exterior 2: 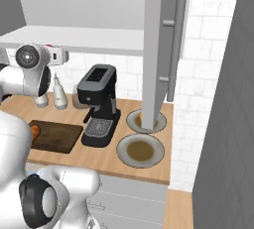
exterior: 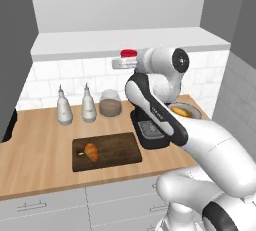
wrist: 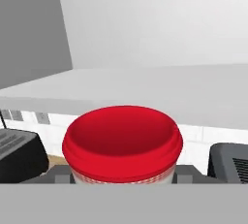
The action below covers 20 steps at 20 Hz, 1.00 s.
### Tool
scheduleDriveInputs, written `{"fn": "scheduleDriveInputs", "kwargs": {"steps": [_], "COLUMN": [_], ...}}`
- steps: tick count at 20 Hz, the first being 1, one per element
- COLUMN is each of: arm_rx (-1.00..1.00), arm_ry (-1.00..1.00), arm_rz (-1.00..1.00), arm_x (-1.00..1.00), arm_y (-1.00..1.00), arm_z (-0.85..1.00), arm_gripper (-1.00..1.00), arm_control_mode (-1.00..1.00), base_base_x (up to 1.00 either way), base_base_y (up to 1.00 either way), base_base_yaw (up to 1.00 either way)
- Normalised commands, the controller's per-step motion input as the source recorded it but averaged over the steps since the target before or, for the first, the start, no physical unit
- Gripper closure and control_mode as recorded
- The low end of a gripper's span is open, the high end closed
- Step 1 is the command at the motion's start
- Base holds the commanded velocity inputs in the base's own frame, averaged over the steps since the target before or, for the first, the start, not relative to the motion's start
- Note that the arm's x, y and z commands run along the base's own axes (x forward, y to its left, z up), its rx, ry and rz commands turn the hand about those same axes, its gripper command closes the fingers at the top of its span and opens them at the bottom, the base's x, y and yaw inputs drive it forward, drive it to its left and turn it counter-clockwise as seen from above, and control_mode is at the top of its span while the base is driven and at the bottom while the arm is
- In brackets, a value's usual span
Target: From the different types of pastries on the counter, select a croissant and place it on the cutting board. Then retrieve a jar of jam from the cabinet and place it alongside the croissant on the cutting board.
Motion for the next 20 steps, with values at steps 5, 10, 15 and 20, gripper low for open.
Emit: {"fn": "scheduleDriveInputs", "kwargs": {"steps": [5, 10, 15, 20], "arm_rx": [0.00, 0.01, 0.04, 0.07], "arm_ry": [0.08, 0.00, 0.01, 0.08], "arm_rz": [-0.50, -0.47, -0.35, -0.11], "arm_x": [-0.44, -0.38, -0.05, 0.00], "arm_y": [0.62, 0.39, 0.13, -0.07], "arm_z": [-0.43, -0.58, -0.51, -0.60], "arm_gripper": [1.00, 1.00, 1.00, 1.00], "arm_control_mode": [-1.00, -1.00, -1.00, -1.00], "base_base_x": [0.00, 0.00, 0.00, 0.00], "base_base_y": [0.00, 0.00, 0.00, 0.00], "base_base_yaw": [0.00, 0.00, 0.00, 0.00]}}
